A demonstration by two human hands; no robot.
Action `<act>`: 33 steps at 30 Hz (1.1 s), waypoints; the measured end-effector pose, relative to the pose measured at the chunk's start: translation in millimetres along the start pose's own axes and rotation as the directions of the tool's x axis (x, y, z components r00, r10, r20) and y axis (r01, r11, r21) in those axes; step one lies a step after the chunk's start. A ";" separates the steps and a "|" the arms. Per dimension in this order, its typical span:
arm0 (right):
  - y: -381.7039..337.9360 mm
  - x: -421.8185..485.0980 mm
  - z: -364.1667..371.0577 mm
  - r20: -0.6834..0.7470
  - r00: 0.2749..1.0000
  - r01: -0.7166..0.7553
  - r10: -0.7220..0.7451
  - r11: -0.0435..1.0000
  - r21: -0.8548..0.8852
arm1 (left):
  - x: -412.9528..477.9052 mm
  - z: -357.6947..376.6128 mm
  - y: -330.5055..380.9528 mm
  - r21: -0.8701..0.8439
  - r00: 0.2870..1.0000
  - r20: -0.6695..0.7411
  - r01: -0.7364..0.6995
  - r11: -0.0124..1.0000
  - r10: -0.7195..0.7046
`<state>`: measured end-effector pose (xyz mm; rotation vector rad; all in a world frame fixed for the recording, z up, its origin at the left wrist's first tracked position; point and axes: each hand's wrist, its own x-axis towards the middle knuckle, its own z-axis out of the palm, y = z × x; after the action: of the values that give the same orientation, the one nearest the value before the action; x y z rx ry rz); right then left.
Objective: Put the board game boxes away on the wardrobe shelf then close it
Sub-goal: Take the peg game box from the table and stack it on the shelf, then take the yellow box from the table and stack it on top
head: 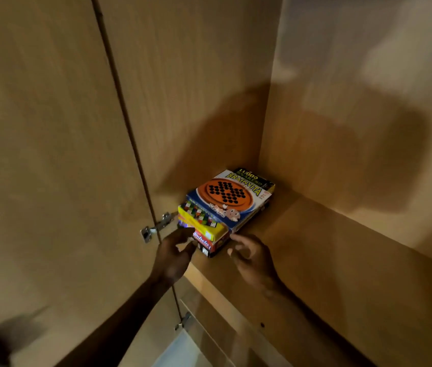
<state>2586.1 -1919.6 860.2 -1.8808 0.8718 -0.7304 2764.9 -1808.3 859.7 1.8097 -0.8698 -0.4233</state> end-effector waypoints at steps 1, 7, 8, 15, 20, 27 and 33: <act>0.6 -10.2 4.8 0.021 1.000 -0.016 0.015 0.999 0.043 | -17.4 -2.1 -4.5 -0.046 0.999 -0.025 0.038 0.998 -0.039; 9.6 -73.9 49.8 0.232 0.970 -0.106 0.071 0.984 0.140 | -130.8 -27.6 -34.8 -0.097 0.975 -0.145 0.158 0.983 -0.171; 9.8 -89.6 61.1 0.288 0.955 -0.110 0.071 0.986 0.123 | -156.3 -36.7 -42.5 -0.103 0.960 -0.179 0.198 0.975 -0.214; -10.1 -179.1 140.5 0.575 0.818 -0.049 0.019 0.998 0.036 | -308.4 -104.7 -78.0 -0.226 0.783 -0.430 0.388 0.894 -0.449; -55.6 -263.2 213.7 0.784 0.616 0.035 -0.080 0.997 0.074 | -434.5 -161.0 -91.7 -0.327 0.574 -0.620 0.429 0.842 -0.534; -141.1 -415.2 309.4 0.916 0.335 0.156 -0.219 0.972 0.175 | -608.2 -240.4 -99.1 -0.449 0.274 -0.782 0.376 0.811 -0.560; -199.9 -572.9 370.9 0.950 0.059 0.211 -0.307 0.934 0.288 | -765.0 -290.8 -93.4 -0.477 -0.013 -0.867 0.310 0.823 -0.498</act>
<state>2596.9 -1210.0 813.4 -1.8940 -0.4537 0.4664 2469.2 -1041.2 807.4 1.6426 0.7286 0.4434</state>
